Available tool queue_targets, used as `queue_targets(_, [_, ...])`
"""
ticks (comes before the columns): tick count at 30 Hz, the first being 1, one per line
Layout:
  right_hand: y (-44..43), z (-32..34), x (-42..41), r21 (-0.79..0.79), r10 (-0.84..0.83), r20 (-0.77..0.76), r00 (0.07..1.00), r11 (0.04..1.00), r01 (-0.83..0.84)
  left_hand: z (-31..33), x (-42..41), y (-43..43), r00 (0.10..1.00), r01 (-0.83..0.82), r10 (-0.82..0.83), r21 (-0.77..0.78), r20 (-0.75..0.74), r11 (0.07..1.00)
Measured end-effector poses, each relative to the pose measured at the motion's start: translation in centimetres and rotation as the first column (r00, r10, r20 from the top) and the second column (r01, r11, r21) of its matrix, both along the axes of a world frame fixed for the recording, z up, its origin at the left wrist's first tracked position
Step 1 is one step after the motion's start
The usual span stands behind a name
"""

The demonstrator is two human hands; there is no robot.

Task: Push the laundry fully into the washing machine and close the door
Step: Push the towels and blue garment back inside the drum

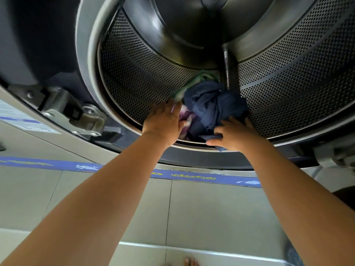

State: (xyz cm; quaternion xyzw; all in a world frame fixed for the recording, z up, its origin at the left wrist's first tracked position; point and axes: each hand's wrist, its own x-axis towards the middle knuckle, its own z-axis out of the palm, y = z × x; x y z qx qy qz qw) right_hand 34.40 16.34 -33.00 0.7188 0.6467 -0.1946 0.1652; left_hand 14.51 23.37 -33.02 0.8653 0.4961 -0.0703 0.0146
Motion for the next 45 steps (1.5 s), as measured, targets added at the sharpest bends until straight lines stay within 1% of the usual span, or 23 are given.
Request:
queue_targets(3, [0.9,0.5,0.2,0.165,0.034,0.038,0.999,0.985,-0.040,-0.2,0.0,-0.2,1.000,-0.006,0.006,0.002,-0.004,1.000])
queue_targets(5, [1.7,0.5,0.3,0.339,-0.047,0.094,0.994,0.941,0.013,-0.3,-0.1,-0.1,1.000,-0.014,0.014,-0.003,-0.003,1.000])
queue_targets(6, [2.2,0.6,0.4,0.488,-0.150,0.087,0.985,0.868,0.090,-0.3,-0.1,0.0,1.000,-0.019,0.019,-0.004,-0.004,1.000])
queue_targets(8, [3.3,1.3,0.9,0.753,-0.384,-0.014,0.923,0.604,0.263,-0.3,0.0,0.1,0.999,-0.032,0.032,-0.015,-0.009,0.999])
queue_targets(9, [3.9,1.6,1.4,0.798,-0.455,-0.067,0.888,0.511,0.321,-0.2,0.1,0.1,0.999,-0.045,0.045,-0.025,-0.014,0.999])
queue_targets(10, [4.4,1.8,1.8,0.790,-0.491,-0.071,0.868,0.504,0.349,-0.1,0.2,0.2,0.998,-0.060,0.059,-0.039,-0.022,0.997])
queue_targets(12, [5.4,1.8,1.7,0.711,-0.477,-0.058,0.877,0.597,0.372,-0.1,0.6,0.5,0.996,-0.085,0.084,-0.071,-0.024,0.994])
queue_targets(15, [6.2,1.2,-0.5,0.667,-0.302,-0.236,0.924,0.642,0.380,-0.7,1.4,1.3,0.993,-0.117,0.114,-0.126,-0.025,0.985])
queue_targets(16, [6.3,0.7,-1.3,0.645,-0.202,-0.190,0.961,0.712,0.277,-0.9,1.8,1.7,0.992,-0.125,0.124,-0.151,-0.020,0.981])
queue_targets(18, [6.0,-0.8,-1.9,0.471,-0.059,-0.048,0.997,0.879,0.074,-1.3,2.4,2.3,0.990,-0.144,0.142,-0.185,-0.024,0.972])
queue_targets(20, [5.6,-2.2,-1.1,0.253,-0.064,0.050,0.997,0.966,0.050,-1.8,3.0,2.7,0.987,-0.159,0.157,-0.197,-0.027,0.967])
queue_targets(23, [5.0,-3.3,0.8,0.163,-0.112,0.120,0.987,0.982,0.092,-3.1,3.7,3.1,0.975,-0.224,0.218,-0.236,-0.052,0.946])
queue_targets(26, [4.7,-3.9,1.8,0.292,-0.094,0.113,0.989,0.955,0.057,-3.4,3.9,3.0,0.969,-0.246,0.242,-0.271,-0.047,0.930])
queue_targets(30, [4.4,-3.7,1.8,0.511,-0.047,0.148,0.988,0.859,-0.036,-2.7,4.2,2.7,0.962,-0.219,0.193,-0.127,-0.192,0.967])
queue_targets(34, [4.7,-0.4,2.6,0.829,-0.208,0.037,0.977,0.553,0.086,-1.2,3.5,3.6,0.927,-0.263,0.248,-0.017,-0.283,0.965])
queue_targets(37, [4.9,1.8,3.9,0.889,-0.345,-0.044,0.938,0.414,0.194,-0.8,2.4,3.9,0.911,-0.266,0.260,0.025,-0.319,0.964])
queue_targets(38, [4.7,2.2,4.3,0.886,-0.402,-0.021,0.915,0.416,0.203,-0.8,2.1,3.8,0.904,-0.272,0.261,0.018,-0.338,0.962])
queue_targets(39, [4.5,2.1,4.8,0.854,-0.453,0.017,0.891,0.470,0.222,-0.8,2.0,3.7,0.898,-0.284,0.269,0.008,-0.348,0.959])
queue_targets(40, [4.3,1.9,5.2,0.775,-0.502,0.064,0.862,0.569,0.274,-0.8,1.9,3.6,0.892,-0.300,0.278,-0.007,-0.357,0.954])
queue_targets(42, [4.2,0.8,5.7,0.440,-0.580,0.146,0.801,0.764,0.473,-0.9,2.0,3.5,0.895,-0.322,0.288,-0.045,-0.341,0.946])
queue_targets(43, [4.2,0.3,5.7,0.252,-0.612,0.142,0.778,0.782,0.570,-1.0,1.9,3.5,0.906,-0.317,0.279,-0.075,-0.318,0.946])
queue_targets(44, [4.3,-0.1,5.5,0.137,-0.645,0.102,0.758,0.763,0.631,-1.1,1.9,3.6,0.920,-0.306,0.262,-0.114,-0.290,0.945])
queue_targets(45, [4.4,-0.3,5.1,0.117,-0.693,0.028,0.720,0.718,0.686,-1.1,1.8,3.6,0.934,-0.290,0.243,-0.160,-0.263,0.943])
